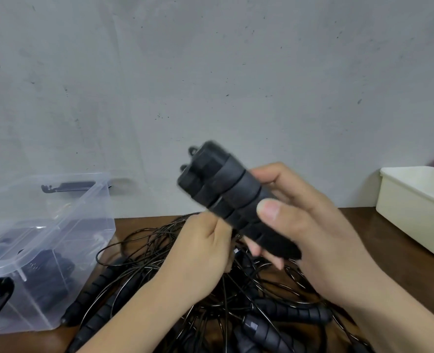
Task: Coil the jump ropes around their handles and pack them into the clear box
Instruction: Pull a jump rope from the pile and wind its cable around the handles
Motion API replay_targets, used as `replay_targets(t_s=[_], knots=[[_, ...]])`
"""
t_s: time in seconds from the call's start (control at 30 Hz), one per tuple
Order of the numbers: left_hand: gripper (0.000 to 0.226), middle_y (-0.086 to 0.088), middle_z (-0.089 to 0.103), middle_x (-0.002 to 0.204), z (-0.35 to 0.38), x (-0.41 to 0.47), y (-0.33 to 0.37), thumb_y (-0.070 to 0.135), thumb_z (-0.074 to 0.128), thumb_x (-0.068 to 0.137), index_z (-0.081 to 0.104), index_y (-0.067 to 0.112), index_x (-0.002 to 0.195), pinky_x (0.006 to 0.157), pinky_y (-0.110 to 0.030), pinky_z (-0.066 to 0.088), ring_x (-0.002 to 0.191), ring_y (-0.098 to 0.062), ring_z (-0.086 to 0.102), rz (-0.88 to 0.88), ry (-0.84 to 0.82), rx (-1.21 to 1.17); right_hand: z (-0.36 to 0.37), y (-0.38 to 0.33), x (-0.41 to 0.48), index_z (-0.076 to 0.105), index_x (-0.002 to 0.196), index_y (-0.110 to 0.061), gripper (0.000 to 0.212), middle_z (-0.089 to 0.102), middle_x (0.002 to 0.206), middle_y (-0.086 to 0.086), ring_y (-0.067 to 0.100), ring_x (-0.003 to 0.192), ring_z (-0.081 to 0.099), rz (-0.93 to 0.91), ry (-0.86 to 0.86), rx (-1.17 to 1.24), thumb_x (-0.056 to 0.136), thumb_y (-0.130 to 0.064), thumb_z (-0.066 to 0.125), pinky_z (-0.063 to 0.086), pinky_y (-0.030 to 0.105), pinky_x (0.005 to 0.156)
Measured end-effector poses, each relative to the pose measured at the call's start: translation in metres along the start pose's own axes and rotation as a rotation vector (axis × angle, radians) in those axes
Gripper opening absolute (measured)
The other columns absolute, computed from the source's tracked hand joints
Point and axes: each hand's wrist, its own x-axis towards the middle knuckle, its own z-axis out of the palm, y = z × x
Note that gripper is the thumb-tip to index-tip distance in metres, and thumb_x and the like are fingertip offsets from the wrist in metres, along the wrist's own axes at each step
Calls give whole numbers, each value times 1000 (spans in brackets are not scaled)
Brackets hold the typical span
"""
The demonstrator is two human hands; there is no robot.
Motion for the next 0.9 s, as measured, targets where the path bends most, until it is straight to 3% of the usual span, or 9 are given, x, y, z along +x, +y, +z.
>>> replay_targets(t_s=[0.17,0.23,0.3,0.37,0.5,0.57,0.7,0.8,0.9], knots=[[46,1,52,52,3,-9,14,55,31,109,59,21,96,66,-43,52,55,-21,59,165,-241,69,-32,-8,3,68,121,-27,32,66,87,0,19,65,57,-175,176,-183,97,-47,70,47,39,56],[45,-4,58,62,2,-10,16,58,35,108,57,22,96,68,-46,52,59,-20,59,171,-258,188,-43,-6,3,70,121,-39,23,68,89,-8,10,73,59,-191,265,-397,99,-45,72,48,24,68],[45,-4,59,68,-3,-10,21,59,38,108,55,21,92,68,-48,50,63,-19,59,206,-253,314,-49,3,5,70,126,-40,28,71,101,-16,4,91,65,-196,321,-573,98,-42,75,48,16,80],[40,1,58,70,-12,-10,24,56,43,109,56,23,91,66,-42,50,67,-16,60,277,-219,400,-54,17,12,70,133,-32,36,70,120,-16,10,114,67,-198,307,-754,98,-41,73,49,19,93],[27,6,59,63,-41,-10,34,50,62,101,64,27,85,54,-21,37,56,-10,56,329,-79,382,-65,45,18,71,138,-34,39,67,129,-16,7,124,64,-60,145,-842,101,-48,70,50,31,105],[21,5,61,61,-58,-11,36,48,69,94,71,31,83,52,-24,35,54,-9,52,318,35,301,-62,54,19,71,137,-38,38,68,127,-16,8,125,65,17,32,-782,102,-52,67,50,34,106],[24,-8,65,66,-84,-8,32,50,74,91,77,27,89,58,-39,40,64,-30,57,289,182,217,-44,57,18,73,134,-39,32,71,129,-15,9,126,66,174,-182,-589,103,-47,68,50,40,110],[26,-10,63,67,-90,-4,28,54,76,91,77,27,89,55,-32,39,59,-25,51,274,178,201,-28,50,14,73,131,-39,29,72,123,-14,12,116,69,219,-331,-519,104,-43,65,51,35,100],[30,-12,60,69,-93,-1,24,59,77,88,77,28,90,56,-26,36,61,-26,48,244,140,170,-18,38,11,74,131,-31,30,70,117,-9,18,110,69,231,-421,-463,105,-42,62,53,41,99]])
